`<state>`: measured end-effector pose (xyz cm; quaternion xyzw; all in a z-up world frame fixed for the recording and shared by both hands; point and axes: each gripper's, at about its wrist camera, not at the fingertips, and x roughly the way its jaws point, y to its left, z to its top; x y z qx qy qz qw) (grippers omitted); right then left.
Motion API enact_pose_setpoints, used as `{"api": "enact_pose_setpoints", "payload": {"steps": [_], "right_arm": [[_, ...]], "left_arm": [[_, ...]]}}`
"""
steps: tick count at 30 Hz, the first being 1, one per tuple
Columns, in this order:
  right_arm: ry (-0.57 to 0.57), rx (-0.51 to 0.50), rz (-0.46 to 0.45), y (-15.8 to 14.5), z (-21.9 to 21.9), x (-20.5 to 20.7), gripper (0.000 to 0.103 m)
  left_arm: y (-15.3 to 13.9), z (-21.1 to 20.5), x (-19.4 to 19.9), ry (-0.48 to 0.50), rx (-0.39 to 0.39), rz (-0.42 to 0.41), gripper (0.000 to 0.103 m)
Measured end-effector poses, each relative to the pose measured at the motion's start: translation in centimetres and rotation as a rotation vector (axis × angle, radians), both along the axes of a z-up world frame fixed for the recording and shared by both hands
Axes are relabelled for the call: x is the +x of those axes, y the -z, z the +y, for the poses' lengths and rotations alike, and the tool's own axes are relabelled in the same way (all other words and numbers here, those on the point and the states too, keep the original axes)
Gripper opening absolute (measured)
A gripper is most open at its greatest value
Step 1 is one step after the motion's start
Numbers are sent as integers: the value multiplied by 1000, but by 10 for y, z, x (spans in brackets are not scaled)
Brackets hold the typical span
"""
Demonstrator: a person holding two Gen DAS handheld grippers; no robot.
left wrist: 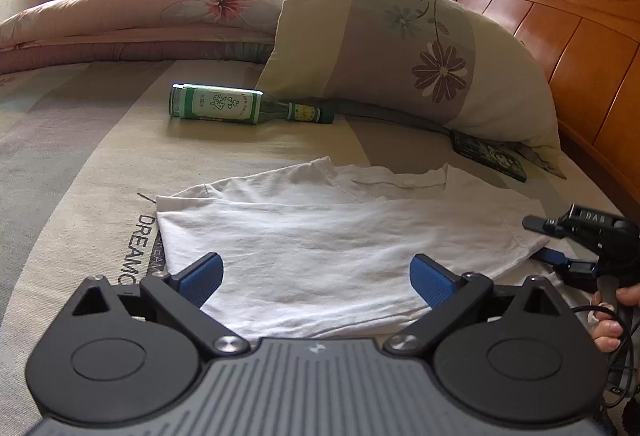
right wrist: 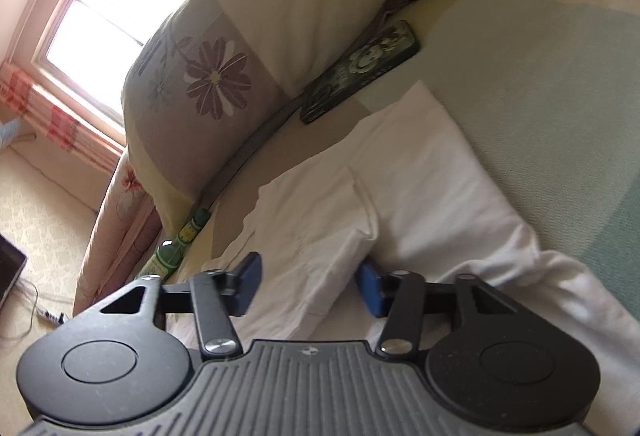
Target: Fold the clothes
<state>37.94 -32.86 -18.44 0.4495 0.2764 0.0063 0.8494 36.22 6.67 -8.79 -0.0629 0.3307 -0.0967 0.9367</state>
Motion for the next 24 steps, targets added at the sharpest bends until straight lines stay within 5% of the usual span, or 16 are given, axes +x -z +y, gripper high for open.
{"api": "enact_pose_setpoints", "payload": {"steps": [1, 3, 12, 20, 24], "right_arm": [[30, 39, 13, 6, -6, -3, 12], [47, 101, -2, 14, -13, -6, 6], [3, 48, 44, -14, 2, -16, 9], [25, -128, 59, -24, 2, -19, 10], [25, -230, 107, -29, 9, -18, 24]], "left_arm": [[1, 0, 1, 2, -8, 4, 99], [2, -1, 1, 8, -8, 11, 99], [3, 0, 1, 4, 3, 16, 99], [4, -1, 2, 12, 5, 25, 99], [3, 1, 3, -1, 12, 26, 99]]}}
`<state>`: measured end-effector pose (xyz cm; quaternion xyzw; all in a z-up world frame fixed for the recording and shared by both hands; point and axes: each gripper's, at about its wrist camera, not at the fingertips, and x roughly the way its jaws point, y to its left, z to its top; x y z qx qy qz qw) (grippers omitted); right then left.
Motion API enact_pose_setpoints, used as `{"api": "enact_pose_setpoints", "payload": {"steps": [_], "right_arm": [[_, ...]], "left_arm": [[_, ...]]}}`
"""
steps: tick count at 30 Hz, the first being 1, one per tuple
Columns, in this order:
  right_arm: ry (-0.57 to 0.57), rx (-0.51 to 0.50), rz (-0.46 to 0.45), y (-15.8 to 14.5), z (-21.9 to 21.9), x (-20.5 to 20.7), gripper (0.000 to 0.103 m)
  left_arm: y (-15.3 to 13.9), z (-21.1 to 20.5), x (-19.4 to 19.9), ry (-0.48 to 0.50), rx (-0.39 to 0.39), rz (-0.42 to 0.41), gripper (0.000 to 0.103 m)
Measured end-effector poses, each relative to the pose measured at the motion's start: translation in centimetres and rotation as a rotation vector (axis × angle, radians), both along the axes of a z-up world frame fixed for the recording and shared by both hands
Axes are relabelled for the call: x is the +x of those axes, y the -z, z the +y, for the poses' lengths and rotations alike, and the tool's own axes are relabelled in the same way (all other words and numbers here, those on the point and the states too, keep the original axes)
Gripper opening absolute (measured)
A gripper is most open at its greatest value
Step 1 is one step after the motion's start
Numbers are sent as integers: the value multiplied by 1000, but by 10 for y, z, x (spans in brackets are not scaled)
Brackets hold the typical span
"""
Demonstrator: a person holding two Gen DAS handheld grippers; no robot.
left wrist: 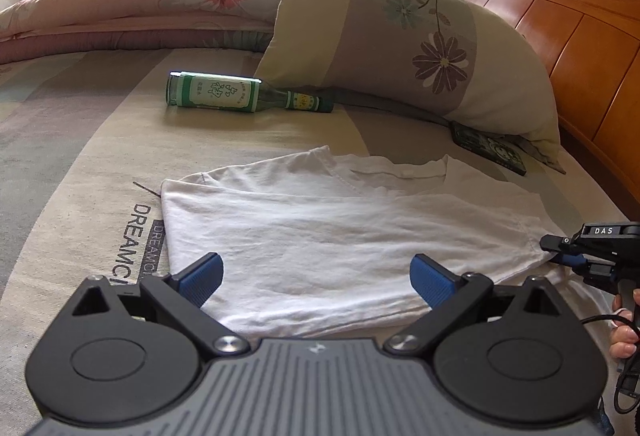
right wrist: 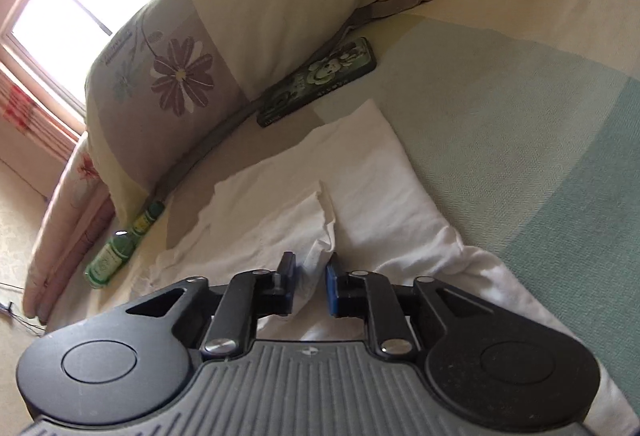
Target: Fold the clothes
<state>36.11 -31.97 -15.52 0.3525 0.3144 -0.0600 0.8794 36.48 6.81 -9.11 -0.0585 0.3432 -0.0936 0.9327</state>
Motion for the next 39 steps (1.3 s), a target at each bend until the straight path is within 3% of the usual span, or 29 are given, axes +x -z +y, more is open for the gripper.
{"api": "enact_pose_setpoints", "payload": {"steps": [4, 6, 7, 10, 13, 15, 18, 21, 25, 28, 33, 36, 39], "right_arm": [[31, -251, -57, -27, 21, -18, 44], [-48, -368, -111, -41, 41, -18, 57], [-101, -408, -127, -45, 51, -15, 59], [-247, -429, -118, -39, 72, 13, 60], [-301, -251, -36, -19, 64, 58, 60], [-272, -90, -10, -4, 44, 76, 57], [-170, -39, -16, -5, 23, 84, 49], [-211, -88, -55, -19, 35, 74, 58], [-334, -240, -10, -29, 74, 64, 60], [-496, -339, -22, -35, 119, 49, 62], [-693, -606, -58, -26, 212, 34, 70], [-781, -632, -47, -15, 253, 35, 70], [-814, -671, -121, -22, 282, 27, 70]], "left_arm": [[-3, 7, 0, -27, 6, -7, 99], [-5, 13, 0, -50, 10, -8, 99], [-5, 16, 0, -62, 13, -9, 99], [-6, 28, 1, -99, -3, -8, 99], [-6, 38, 3, -130, -40, 1, 100], [-5, 43, 4, -141, -56, 7, 99], [-5, 46, 6, -154, -68, 14, 99], [-6, 44, 5, -141, -69, 10, 99], [-10, 42, 3, -124, -43, 4, 99], [-15, 47, 1, -145, 3, -8, 100], [-21, 73, -3, -235, 18, -6, 99], [-24, 86, -6, -274, 11, -4, 99], [-27, 94, -8, -288, -3, -2, 99]]}}
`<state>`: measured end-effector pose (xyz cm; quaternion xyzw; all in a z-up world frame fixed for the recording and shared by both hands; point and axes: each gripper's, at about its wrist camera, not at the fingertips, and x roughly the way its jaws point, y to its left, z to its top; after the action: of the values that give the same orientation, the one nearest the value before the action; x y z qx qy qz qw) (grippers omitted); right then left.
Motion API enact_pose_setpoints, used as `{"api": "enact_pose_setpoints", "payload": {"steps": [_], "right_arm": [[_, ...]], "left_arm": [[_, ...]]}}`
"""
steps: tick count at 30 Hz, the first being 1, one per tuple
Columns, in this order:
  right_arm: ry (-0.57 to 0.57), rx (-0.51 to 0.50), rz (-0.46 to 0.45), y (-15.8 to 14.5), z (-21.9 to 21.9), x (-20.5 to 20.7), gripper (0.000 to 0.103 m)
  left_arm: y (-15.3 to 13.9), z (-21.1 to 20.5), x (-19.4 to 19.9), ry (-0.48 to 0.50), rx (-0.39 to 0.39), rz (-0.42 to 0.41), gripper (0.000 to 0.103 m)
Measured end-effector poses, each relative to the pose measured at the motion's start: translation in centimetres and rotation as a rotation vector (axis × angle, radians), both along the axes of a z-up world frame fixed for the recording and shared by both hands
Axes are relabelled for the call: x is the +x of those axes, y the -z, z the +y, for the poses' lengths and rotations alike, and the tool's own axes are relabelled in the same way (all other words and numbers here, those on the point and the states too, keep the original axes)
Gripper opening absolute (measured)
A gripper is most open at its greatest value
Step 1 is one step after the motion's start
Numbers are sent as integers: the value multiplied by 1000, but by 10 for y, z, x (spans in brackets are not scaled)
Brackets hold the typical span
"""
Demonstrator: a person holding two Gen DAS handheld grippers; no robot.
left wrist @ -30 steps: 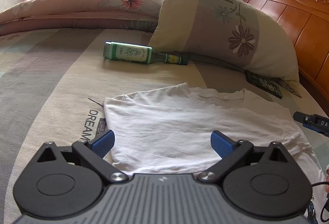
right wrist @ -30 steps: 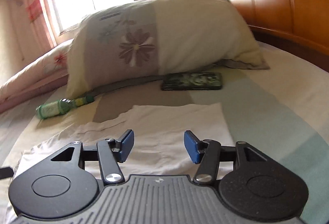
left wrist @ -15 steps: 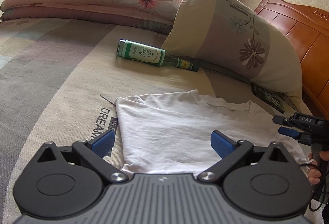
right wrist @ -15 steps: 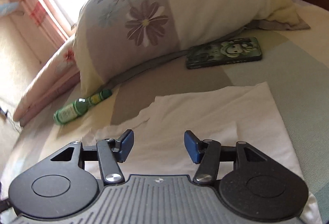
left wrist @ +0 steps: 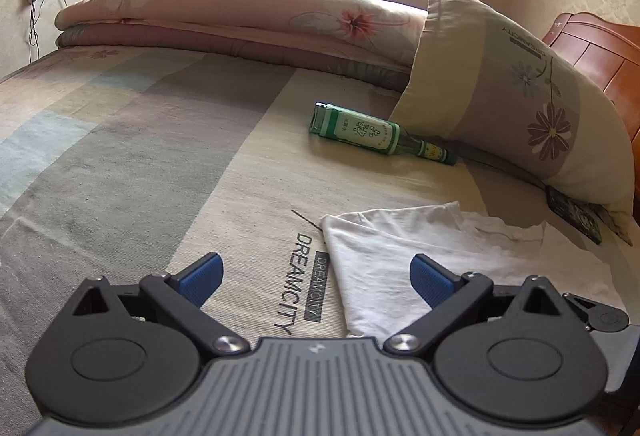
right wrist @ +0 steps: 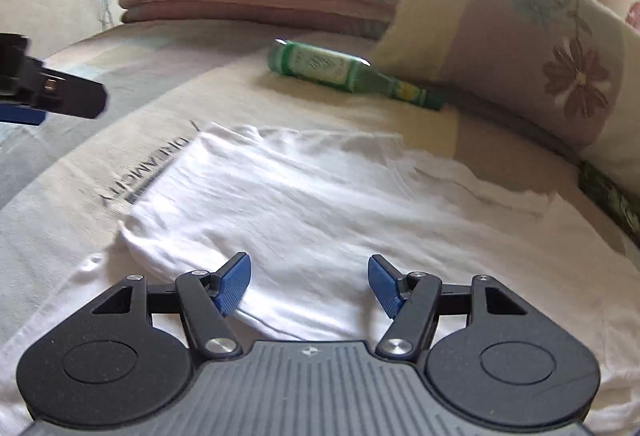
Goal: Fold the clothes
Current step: 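Move both open grippers toward the printed hem of the shirt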
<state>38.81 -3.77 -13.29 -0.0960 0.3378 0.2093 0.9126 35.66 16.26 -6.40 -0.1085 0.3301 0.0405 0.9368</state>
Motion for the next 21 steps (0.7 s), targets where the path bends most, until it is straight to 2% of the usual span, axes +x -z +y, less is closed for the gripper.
{"api": "enact_pose_setpoints", "payload": {"steps": [3, 5, 7, 9, 12, 14, 16, 18, 21], "right_arm": [[-59, 8, -30, -3, 26, -1, 73], [-85, -7, 5, 8, 46, 7, 73], [-98, -12, 2, 16, 60, 7, 76], [-113, -6, 6, 11, 62, 6, 76], [-94, 97, 70, -8, 31, 3, 76], [-36, 81, 55, -21, 3, -12, 77], [34, 57, 31, -30, -28, -29, 83], [130, 81, 17, -31, -61, -44, 97], [281, 145, 8, -29, -110, -62, 100]], "left_arm": [[-1, 4, -1, 18, -25, 6, 100], [0, 3, -1, 40, -32, 23, 100], [1, 3, 0, 57, -37, 39, 100], [4, 3, 2, 67, -44, 52, 100], [8, 3, 4, 69, -54, 70, 100], [9, 1, 5, 76, -66, 75, 100], [10, -4, 7, 90, -77, 74, 100], [11, -14, 9, 121, -84, 72, 100], [16, -36, 11, 181, -71, 71, 100]]}}
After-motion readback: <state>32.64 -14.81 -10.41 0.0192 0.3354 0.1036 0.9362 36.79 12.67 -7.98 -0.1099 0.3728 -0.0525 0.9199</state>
